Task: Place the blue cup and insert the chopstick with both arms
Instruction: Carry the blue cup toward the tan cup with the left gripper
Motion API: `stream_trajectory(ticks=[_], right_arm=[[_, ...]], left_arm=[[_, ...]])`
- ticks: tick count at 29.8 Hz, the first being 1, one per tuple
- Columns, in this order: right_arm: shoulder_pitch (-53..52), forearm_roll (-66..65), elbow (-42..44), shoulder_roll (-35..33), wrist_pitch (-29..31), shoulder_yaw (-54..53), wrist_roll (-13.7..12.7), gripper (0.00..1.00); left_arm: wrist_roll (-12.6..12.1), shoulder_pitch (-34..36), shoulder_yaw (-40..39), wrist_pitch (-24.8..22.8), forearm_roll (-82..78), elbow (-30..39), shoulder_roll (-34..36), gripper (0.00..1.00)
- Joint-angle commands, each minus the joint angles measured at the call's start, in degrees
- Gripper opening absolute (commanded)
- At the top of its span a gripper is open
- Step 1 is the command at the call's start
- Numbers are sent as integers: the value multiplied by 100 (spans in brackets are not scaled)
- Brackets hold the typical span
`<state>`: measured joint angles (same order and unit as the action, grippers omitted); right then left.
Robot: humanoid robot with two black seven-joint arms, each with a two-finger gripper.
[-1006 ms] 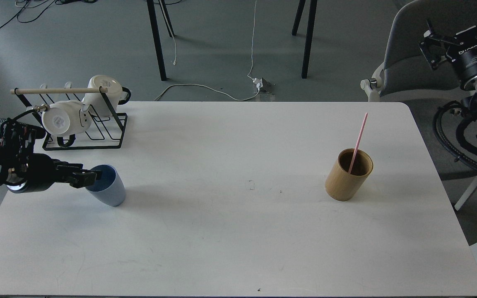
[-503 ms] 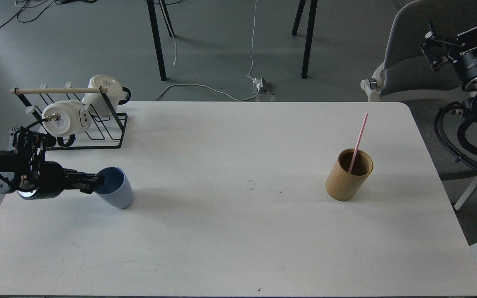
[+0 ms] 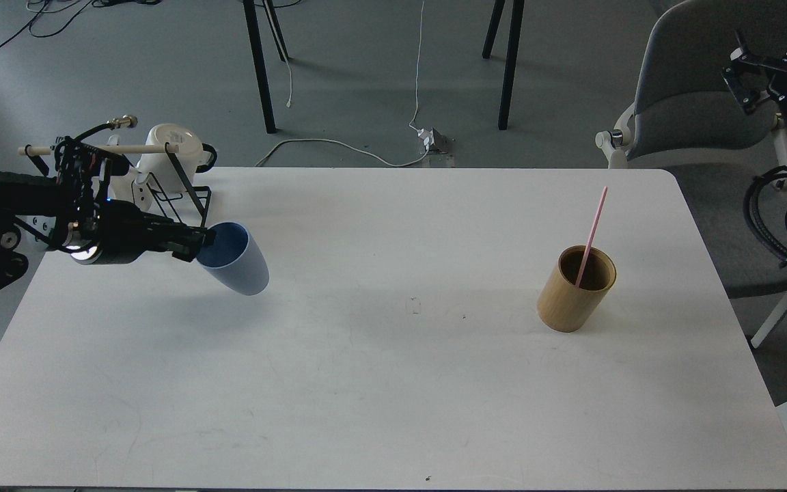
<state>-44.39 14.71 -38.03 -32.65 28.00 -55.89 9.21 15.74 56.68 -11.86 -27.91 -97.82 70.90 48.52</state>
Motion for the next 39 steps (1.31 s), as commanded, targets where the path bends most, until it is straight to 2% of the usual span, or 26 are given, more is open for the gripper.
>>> stream_trajectory(ticks=[1,4,7,13,18,23,39], right_arm=[[-52,-21,-2,-268,0,52,-24,100],[-61,-12,-37,-514,0,78,-24,100],[-61,-21,-46,-655,0,87,-24,100],[79,-12,-37,-769,0,61,-7,100],[132,-12,-46,-769,0,26,11,100],[132,-12,-46,-699,0,-1,29,100],[132,-12,-29,-673,0,43,29,100]], left_arm=[[-289,422,35,-9,-140,12,-912,0],[-817,563,183,-9,-508,-14,-1615,0],[-994,563,272,-9,-939,-23,-2213,0],[-1029,528,307,-9,-1072,-365,-3084,1],[-1064,484,561,-9,-1064,-708,-3550,1],[-976,458,597,-9,-1011,-779,-3604,2],[-968,317,588,-9,-1002,-1324,-3771,8]])
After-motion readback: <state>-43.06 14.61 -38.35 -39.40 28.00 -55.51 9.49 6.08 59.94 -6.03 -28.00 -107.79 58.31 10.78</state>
